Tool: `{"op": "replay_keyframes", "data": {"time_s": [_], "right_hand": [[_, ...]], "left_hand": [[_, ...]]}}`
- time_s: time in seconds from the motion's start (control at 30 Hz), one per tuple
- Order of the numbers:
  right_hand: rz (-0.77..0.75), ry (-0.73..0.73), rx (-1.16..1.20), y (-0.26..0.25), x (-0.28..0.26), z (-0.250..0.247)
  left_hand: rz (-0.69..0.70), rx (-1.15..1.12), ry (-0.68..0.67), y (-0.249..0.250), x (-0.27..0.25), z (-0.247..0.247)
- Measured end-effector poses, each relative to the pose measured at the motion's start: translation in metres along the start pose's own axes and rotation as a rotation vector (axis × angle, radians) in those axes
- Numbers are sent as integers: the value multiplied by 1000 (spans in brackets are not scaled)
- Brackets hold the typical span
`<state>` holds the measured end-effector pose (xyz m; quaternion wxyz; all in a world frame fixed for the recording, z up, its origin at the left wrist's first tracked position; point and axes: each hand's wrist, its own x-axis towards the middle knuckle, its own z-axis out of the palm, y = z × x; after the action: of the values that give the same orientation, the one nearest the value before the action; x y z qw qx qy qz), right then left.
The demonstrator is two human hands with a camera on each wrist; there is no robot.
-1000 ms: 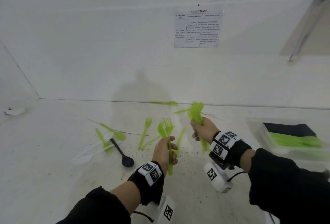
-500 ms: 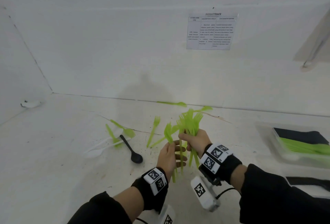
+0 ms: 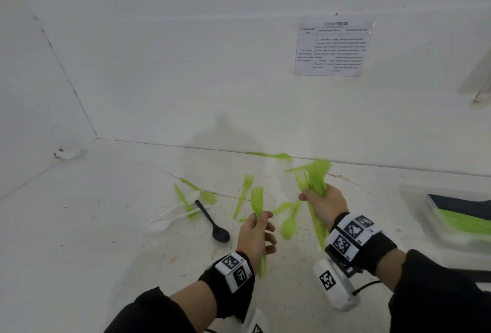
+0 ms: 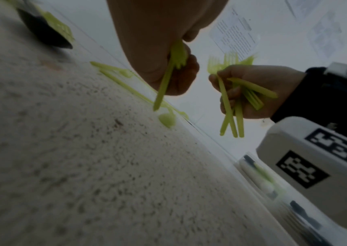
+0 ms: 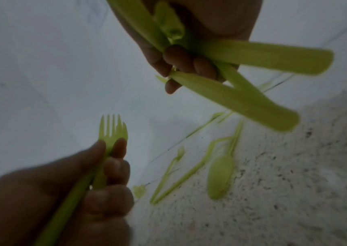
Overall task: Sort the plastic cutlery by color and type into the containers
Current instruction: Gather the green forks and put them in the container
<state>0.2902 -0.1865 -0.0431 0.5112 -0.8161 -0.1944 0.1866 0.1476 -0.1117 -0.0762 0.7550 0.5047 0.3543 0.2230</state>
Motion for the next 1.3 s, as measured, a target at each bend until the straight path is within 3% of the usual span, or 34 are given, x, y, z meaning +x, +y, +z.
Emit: {"op": "replay_keyframes", "data": {"time_s": [0.1,0.37,0.5,0.8,1.03,1.17,1.3], "right_hand": [[5,-88,147,-3,-5,-3],[71,-332,221,-8,-21,34],[-2,-318,136,-8,-21,46],[71,-283,67,-3,-24,56],[102,-216,108,-1,-30,67],[89,-200,85,-3,-35,71],[81,-228,102,-3,-36,69]], "left_hand": [[-39,-89,-22,0,-2,-2],[-50,-110,-128,1,-4,3],[-46,-108,-117,-1,-1,1],[-131,-113,-178,-3,-2,-1],[-135,-229,-77,-11,6,-4],[-131,-179,-105,-13,7,-6],[-90,-144,-40,-15,10,-10]]}}
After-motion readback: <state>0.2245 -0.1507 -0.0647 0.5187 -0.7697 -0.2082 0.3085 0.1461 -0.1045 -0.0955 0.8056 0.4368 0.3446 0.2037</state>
